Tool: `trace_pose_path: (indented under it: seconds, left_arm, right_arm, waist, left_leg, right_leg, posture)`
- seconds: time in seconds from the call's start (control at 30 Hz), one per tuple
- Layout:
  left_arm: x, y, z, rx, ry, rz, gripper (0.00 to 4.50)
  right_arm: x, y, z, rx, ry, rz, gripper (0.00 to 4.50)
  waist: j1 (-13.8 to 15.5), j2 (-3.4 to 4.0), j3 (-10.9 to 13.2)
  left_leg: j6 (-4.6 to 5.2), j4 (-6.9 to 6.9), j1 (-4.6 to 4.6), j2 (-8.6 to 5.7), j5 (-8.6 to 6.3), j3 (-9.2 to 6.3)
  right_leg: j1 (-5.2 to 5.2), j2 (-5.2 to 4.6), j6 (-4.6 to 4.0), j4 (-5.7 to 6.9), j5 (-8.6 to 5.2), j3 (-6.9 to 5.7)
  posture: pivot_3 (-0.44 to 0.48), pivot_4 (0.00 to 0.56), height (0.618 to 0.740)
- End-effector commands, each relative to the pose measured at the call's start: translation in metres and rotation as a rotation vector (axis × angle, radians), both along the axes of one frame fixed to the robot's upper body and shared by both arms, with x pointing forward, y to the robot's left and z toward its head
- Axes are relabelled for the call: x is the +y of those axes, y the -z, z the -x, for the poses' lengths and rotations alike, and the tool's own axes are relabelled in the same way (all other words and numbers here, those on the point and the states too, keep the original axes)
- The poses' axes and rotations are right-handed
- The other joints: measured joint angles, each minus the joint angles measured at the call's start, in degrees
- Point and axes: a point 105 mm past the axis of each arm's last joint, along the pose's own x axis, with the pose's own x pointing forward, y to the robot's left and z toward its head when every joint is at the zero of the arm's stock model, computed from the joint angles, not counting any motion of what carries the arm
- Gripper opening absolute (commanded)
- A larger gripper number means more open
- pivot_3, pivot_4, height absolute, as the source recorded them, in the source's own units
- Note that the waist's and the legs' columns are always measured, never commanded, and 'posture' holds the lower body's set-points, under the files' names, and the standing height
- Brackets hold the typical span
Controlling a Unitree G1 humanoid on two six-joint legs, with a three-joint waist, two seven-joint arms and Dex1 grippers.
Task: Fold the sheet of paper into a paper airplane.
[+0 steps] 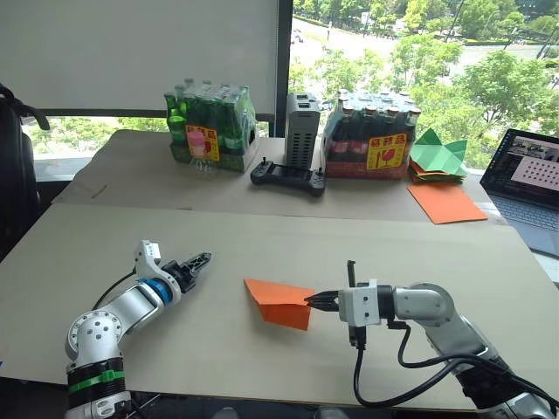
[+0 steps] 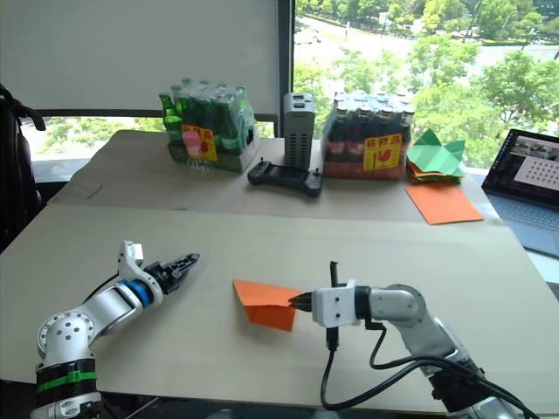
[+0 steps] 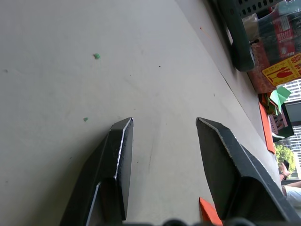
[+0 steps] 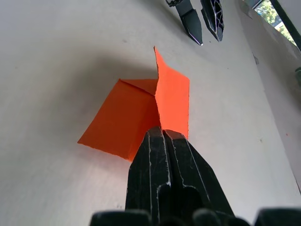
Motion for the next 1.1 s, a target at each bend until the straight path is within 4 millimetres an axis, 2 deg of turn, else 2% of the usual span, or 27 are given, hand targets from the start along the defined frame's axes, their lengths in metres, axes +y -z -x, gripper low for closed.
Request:
trace_pose_path:
  seconds: [0.03,0.23,0.5,0.67,0.7,0.87,1.1]
  left_arm:
    - [-0.002,-0.001,0.003,-0.003,0.024,-0.028,2.26]
    - [-0.013,-0.006,0.003,-0.042,0.088,-0.073,2.26]
    - [-0.045,-0.037,0.010,-0.305,0.384,-0.328,2.26]
    - [-0.063,-0.048,0.017,-0.440,0.562,-0.404,2.26]
    - [-0.066,-0.050,0.018,-0.457,0.595,-0.408,2.75]
    - [-0.080,-0.049,0.017,-0.515,0.725,-0.462,4.35]
    - [-0.081,-0.040,0.006,-0.515,0.780,-0.505,4.45]
  right_arm:
    - [0.000,-0.009,-0.003,-0.099,-0.032,-0.010,0.01]
    - [-0.006,-0.004,-0.010,-0.116,-0.022,0.004,0.01]
    - [-0.003,0.001,-0.007,-0.106,-0.030,0.004,0.01]
    - [-0.002,0.002,-0.008,-0.107,-0.023,0.001,0.01]
    - [-0.002,0.002,-0.008,-0.107,-0.020,-0.001,0.00]
    - [-0.001,0.002,-0.009,-0.114,-0.013,-0.004,0.00]
    - [-0.001,0.000,-0.011,-0.121,0.005,-0.017,0.00]
  waist:
    - [-0.01,0.00,0.00]
    - [0.06,0.00,0.00]
    - [0.06,0.01,0.01]
    - [-0.01,0.02,0.02]
    - [0.00,0.02,0.02]
    - [0.07,0.01,0.03]
    - [-0.06,0.01,0.04]
  left_leg:
    - [0.00,0.00,0.00,0.00,0.00,0.00]
    - [0.00,0.00,-0.01,0.00,0.00,0.00]
    - [-0.02,0.00,-0.03,0.01,0.01,0.02]
    - [-0.01,-0.01,-0.03,0.01,0.01,0.04]
    - [-0.01,-0.01,-0.03,0.01,0.01,0.04]
    - [-0.01,0.00,-0.05,0.01,0.00,0.05]
    - [0.01,0.00,-0.04,0.02,0.00,0.05]
  right_leg:
    - [0.00,0.00,0.00,0.00,0.00,0.00]
    - [0.00,-0.01,0.00,0.00,0.00,0.01]
    - [-0.02,0.00,-0.01,-0.01,0.00,0.01]
    - [-0.02,0.01,-0.01,-0.01,0.00,0.02]
    - [-0.02,0.01,-0.01,-0.01,0.00,0.02]
    - [-0.02,0.01,0.00,-0.03,0.00,0.01]
    - [-0.03,0.04,0.00,0.00,0.00,0.02]
  posture:
    - [0.000,0.150,0.740]
    - [0.000,0.150,0.740]
    - [0.000,0.150,0.740]
    - [0.000,0.150,0.740]
    - [0.000,0.150,0.740]
    - [0.000,0.150,0.740]
    - [0.000,0.150,0.740]
